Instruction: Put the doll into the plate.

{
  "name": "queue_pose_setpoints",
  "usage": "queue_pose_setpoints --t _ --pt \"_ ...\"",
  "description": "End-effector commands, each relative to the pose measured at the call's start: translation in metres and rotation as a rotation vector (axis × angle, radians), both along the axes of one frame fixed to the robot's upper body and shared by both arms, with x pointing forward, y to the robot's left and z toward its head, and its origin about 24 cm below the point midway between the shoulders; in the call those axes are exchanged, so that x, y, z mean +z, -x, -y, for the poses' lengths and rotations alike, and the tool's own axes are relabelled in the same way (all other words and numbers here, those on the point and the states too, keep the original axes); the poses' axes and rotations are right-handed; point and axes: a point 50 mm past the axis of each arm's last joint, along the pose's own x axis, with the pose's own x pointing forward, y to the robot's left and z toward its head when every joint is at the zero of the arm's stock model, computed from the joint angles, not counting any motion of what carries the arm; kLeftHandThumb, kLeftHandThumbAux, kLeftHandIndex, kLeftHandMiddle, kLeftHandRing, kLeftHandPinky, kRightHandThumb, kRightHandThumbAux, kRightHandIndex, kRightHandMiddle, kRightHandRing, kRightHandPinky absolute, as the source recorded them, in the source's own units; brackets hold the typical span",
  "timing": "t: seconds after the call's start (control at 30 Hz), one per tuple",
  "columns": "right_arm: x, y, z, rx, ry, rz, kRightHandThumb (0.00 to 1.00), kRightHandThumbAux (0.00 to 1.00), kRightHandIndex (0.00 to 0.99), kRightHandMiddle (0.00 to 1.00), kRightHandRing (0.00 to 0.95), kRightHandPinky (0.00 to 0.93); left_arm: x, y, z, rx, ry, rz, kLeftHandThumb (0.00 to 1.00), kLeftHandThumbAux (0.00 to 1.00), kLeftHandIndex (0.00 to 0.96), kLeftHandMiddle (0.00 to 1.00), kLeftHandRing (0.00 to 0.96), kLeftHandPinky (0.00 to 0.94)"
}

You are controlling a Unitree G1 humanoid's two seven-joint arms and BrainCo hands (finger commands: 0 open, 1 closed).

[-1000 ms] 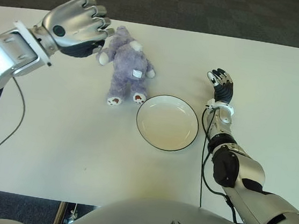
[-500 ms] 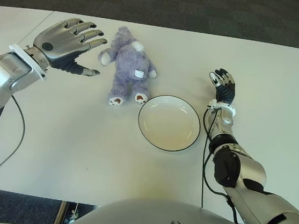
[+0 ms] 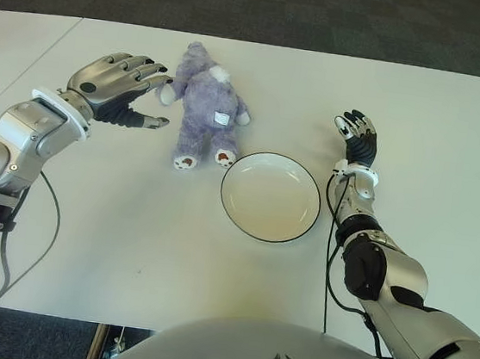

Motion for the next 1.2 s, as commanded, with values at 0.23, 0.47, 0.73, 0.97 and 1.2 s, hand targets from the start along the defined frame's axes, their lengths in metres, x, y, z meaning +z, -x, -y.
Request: queue_pose_setpoints --t 0.23,0.47,0.73,0.97,1.2 --pt "-0.075 0.055 -0.005 -0.024 -0.123 -0.358 0.023 0.822 0.257 0.282 0.251 0.216 -0.045 -0.026 0.031 -0.014 0.104 -0.136 0.360 0.217 0.000 0.000 0.000 0.000" --pt "-0.076 0.055 -0.004 -0.023 -0.116 -0.361 0.020 0.816 0.261 0.278 0.247 0.206 -0.040 -0.036 0.042 -0.050 0.125 -0.109 0.357 0.209 0.000 0.000 0.000 0.000" --pt "-0.076 0.056 -0.005 -0.029 -0.122 -0.364 0.016 0.845 0.267 0.281 0.239 0.194 -0.038 -0.040 0.043 -0.058 0.140 -0.049 0.283 0.234 0.000 0.000 0.000 0.000" --pt "-0.076 0.055 -0.006 -0.029 -0.122 -0.366 0.000 0.851 0.252 0.263 0.227 0.185 -0.040 -0.051 0.043 -0.036 0.163 0.037 0.232 0.265 0.000 0.000 0.000 0.000" --pt "-0.076 0.055 -0.006 -0.027 -0.119 -0.369 0.000 0.859 0.253 0.273 0.232 0.193 -0.050 -0.061 0.040 -0.007 0.149 0.139 0.179 0.307 0.000 0.000 0.000 0.000"
